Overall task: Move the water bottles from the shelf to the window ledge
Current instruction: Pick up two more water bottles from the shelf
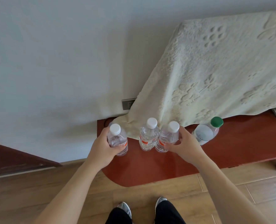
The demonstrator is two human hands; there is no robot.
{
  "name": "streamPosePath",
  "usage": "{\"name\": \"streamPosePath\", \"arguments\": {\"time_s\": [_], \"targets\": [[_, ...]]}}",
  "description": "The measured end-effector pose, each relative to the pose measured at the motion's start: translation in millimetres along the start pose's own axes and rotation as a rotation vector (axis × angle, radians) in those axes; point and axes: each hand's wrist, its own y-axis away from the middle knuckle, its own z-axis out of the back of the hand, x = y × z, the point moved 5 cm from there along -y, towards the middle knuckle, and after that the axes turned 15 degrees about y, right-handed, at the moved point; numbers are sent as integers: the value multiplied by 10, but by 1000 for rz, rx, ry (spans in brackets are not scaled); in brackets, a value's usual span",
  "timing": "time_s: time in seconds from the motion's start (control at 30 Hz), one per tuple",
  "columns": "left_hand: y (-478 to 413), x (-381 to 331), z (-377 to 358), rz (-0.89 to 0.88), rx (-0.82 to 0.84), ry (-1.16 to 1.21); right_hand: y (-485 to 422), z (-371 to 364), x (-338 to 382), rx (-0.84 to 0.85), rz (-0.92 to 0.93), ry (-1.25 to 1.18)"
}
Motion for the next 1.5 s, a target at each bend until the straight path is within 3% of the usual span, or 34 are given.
{"name": "streamPosePath", "arguments": {"time_s": [0.63, 1.17, 1.5], "targets": [[1, -267, 24, -7, -29, 10, -8, 119, 103, -14, 50, -111], [213, -1202, 111, -308, 329, 26, 1345, 781, 562, -406, -145, -226], [803, -1869, -729, -536, 585, -22, 2539, 1104, 80, -618, -314, -237]]}}
